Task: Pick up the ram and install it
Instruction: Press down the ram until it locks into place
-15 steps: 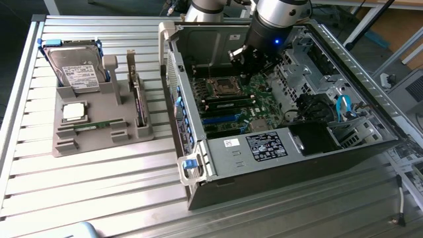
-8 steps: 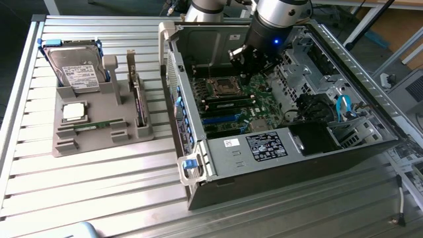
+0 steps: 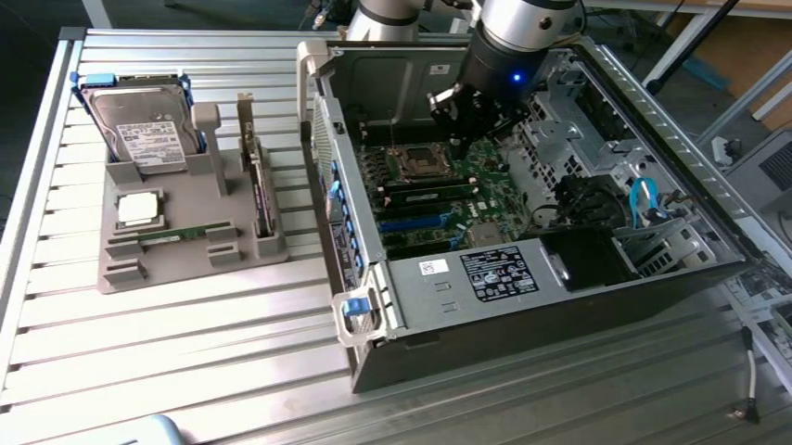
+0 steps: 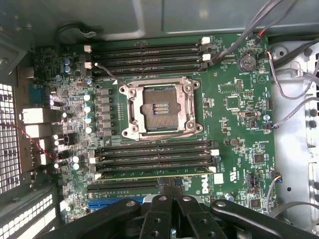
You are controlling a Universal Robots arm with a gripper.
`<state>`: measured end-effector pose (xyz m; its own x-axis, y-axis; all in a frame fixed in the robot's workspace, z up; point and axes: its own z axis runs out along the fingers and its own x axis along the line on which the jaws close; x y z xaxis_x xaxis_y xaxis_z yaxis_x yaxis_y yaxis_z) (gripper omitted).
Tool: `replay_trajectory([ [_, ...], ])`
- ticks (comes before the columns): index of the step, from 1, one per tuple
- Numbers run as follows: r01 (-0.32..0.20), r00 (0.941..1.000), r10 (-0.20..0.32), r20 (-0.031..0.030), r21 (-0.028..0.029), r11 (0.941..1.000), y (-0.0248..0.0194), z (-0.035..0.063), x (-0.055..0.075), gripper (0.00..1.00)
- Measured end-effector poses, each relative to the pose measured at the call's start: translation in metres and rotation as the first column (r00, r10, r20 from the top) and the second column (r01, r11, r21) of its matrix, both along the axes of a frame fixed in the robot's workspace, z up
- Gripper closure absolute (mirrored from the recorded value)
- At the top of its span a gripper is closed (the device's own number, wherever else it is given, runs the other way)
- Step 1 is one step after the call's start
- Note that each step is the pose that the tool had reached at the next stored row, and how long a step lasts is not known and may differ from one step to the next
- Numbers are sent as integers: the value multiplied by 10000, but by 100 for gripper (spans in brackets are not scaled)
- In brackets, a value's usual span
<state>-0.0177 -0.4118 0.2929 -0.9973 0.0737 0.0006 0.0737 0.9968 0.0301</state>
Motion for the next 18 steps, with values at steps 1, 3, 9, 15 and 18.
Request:
replay_trajectory([
  [1, 0, 10000, 0, 0, 0, 10000, 0, 0, 0, 90],
  [3, 0, 10000, 0, 0, 0, 10000, 0, 0, 0, 90],
  [9, -26, 10000, 26, 0, 0, 10000, 0, 0, 0, 90],
  [15, -313, 9995, 313, -3, -1, 9995, 0, 1, 0, 90],
  [18, -316, 9995, 316, -4, -1, 9995, 0, 0, 0, 90],
])
